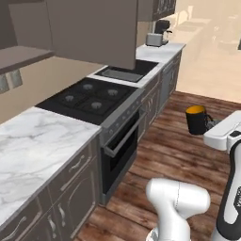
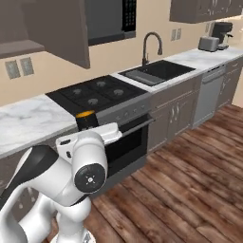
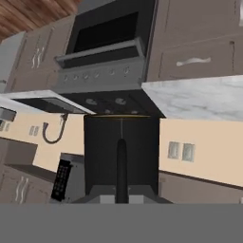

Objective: Open the cabinet directly in front. Then move the liquor and the mug to the dining counter with the candle on it.

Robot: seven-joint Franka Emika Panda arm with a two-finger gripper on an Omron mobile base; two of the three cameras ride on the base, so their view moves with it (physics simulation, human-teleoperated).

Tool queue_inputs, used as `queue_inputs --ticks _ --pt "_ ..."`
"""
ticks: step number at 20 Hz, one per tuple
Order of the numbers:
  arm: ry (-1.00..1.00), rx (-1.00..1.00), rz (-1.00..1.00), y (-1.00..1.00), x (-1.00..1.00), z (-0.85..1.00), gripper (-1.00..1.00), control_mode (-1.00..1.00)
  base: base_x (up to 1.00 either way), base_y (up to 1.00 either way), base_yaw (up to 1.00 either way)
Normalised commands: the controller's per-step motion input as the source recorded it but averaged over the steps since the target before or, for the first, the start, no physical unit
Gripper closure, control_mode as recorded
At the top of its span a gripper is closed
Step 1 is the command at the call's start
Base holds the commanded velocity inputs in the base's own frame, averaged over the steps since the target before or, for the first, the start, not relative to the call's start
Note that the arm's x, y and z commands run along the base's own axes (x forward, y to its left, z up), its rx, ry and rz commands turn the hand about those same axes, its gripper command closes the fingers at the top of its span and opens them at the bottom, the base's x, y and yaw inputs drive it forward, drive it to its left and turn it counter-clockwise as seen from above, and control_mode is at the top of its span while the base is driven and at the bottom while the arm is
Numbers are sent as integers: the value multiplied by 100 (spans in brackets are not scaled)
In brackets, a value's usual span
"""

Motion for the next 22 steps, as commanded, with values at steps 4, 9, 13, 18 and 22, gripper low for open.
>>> queue_inputs --ticks 4,9,13,18,22 --pt "0 0 0 0 0 0 100 100 -13 0 -36" --pt "0 0 0 0 0 0 100 100 -8 0 -37" --pt "0 0 0 0 0 0 100 100 -2 0 -40" --pt "0 0 0 0 0 0 100 100 0 0 -40" --pt "0 0 0 0 0 0 100 100 0 0 -41"
